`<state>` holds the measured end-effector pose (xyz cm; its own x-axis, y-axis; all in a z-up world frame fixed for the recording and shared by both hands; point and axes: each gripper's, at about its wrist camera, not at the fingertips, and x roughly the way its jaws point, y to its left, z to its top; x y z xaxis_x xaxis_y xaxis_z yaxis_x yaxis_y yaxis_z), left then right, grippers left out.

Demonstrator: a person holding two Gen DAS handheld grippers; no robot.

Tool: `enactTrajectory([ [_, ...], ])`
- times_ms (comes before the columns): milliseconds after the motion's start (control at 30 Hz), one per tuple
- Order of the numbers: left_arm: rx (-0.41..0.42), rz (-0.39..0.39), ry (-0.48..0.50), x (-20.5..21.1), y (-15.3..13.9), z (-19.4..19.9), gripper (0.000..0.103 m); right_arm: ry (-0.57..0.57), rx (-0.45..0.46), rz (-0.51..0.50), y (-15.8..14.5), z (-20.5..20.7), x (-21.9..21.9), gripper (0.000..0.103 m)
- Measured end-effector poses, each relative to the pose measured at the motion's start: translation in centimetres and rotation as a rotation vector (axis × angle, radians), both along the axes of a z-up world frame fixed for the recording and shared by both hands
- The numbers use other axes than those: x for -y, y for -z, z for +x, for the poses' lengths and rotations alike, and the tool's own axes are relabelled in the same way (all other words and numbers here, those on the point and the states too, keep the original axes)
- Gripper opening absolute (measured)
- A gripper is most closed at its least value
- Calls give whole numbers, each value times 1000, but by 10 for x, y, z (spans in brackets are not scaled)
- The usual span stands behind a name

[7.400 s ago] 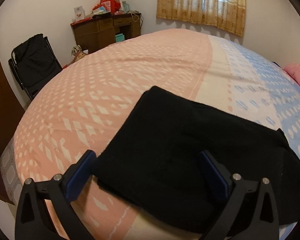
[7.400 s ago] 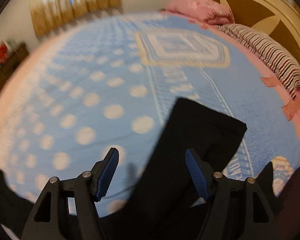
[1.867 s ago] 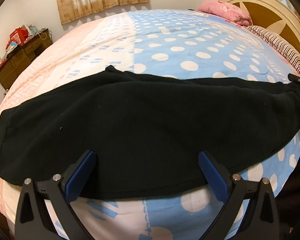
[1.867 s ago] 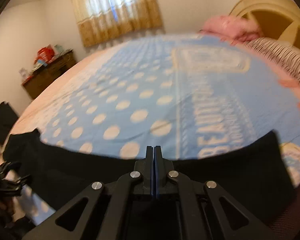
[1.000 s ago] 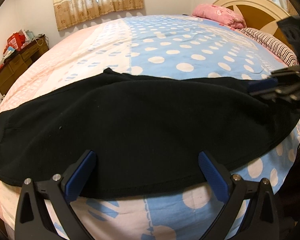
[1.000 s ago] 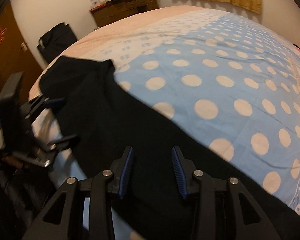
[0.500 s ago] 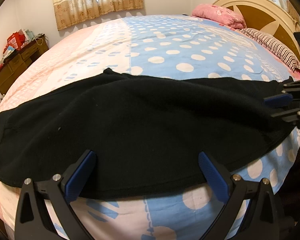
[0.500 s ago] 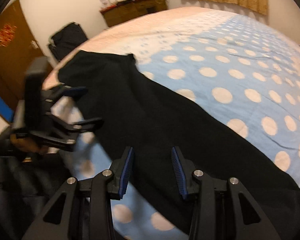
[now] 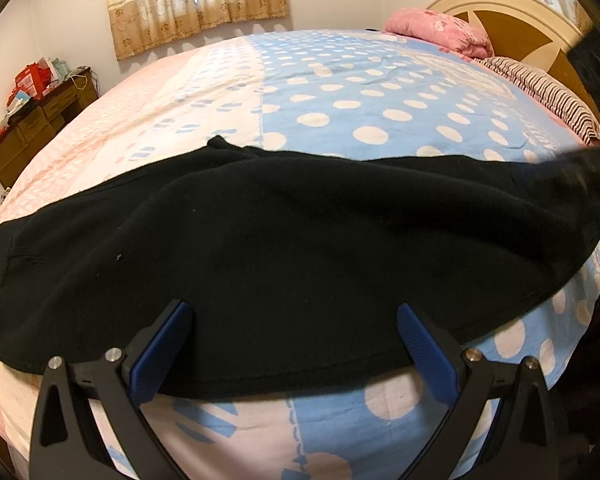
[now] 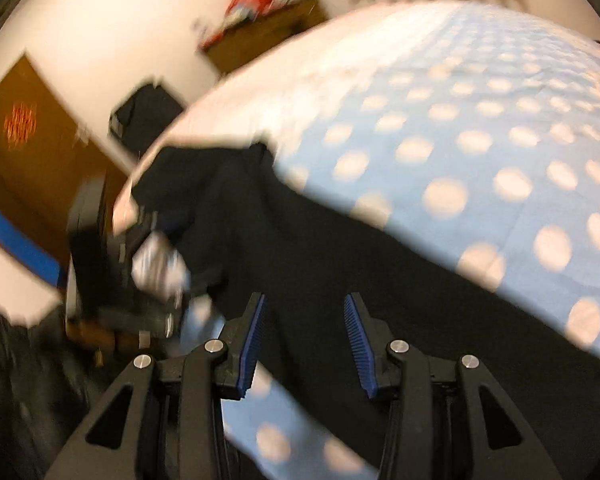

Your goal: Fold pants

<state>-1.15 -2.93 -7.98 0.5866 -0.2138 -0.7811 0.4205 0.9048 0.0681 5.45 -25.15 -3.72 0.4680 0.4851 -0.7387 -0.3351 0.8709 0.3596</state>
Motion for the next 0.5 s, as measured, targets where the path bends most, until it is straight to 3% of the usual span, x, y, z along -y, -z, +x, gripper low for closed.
enactTrajectory([
  [67,0,1,0,0,0,0,103,44,10,-67,7,18,-8,41],
  [167,-3,0,4,-1,0,0,103,-12,12,-158,21,30,-33,39],
  [333,0,-2,6,-1,0,-1,103,-100,41,-218,16,12,-62,39],
  [500,4,-2,7,-2,0,-2,103,-132,86,-385,23,-4,-69,39],
])
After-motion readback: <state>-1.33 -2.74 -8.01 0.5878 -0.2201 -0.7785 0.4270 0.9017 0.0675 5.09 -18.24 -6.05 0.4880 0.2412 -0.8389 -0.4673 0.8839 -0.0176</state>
